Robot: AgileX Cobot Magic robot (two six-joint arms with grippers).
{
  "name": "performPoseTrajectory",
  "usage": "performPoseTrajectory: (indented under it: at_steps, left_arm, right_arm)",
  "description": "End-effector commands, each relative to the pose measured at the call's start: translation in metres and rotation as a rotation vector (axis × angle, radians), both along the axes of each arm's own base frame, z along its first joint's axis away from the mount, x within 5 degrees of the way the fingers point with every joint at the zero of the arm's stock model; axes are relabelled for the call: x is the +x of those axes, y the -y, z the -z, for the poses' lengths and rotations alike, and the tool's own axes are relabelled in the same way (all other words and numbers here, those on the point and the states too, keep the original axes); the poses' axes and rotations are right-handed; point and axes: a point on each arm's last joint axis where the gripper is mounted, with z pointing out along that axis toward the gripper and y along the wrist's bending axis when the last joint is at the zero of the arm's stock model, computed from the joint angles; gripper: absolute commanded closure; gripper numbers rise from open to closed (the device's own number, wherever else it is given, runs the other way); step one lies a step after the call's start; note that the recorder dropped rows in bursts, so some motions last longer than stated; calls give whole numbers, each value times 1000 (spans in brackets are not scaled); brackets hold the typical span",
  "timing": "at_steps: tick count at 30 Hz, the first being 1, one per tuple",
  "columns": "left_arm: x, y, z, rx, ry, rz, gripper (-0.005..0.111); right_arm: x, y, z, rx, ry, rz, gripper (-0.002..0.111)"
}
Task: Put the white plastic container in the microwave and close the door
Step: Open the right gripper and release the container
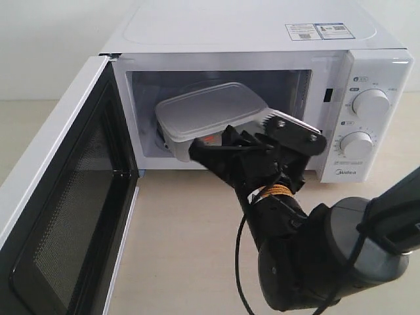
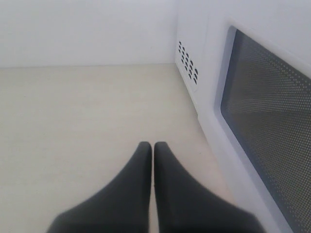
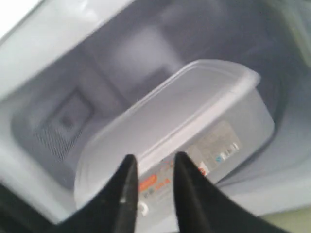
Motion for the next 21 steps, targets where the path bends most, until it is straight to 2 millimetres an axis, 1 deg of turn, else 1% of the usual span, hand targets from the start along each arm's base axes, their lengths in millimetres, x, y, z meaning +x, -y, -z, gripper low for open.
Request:
performPoseTrajectory:
  at_steps: [1, 3, 4, 9, 11, 16, 21]
  left_arm:
    - [0, 0, 1, -12, 0, -2, 103]
    - [0, 0, 1, -12, 0, -2, 103]
    - [0, 0, 1, -12, 0, -2, 103]
    - [0, 0, 1, -12, 0, -2, 103]
    - [0, 0, 1, -12, 0, -2, 103]
    - [0, 0, 1, -12, 0, -2, 103]
    - [0, 0, 1, -12, 0, -2, 103]
  right_arm:
    - [-3, -13, 3, -496, 26, -188, 108]
    - [1, -16, 5, -615, 1, -227, 108]
    - [4, -17, 4, -636, -8, -235, 108]
    - [18, -15, 4, -631, 1, -219, 108]
    - [23, -15, 8, -616, -4, -208, 108]
    - [37, -18, 27, -635, -24, -192, 108]
    - [50, -24, 32, -634, -11, -171, 108]
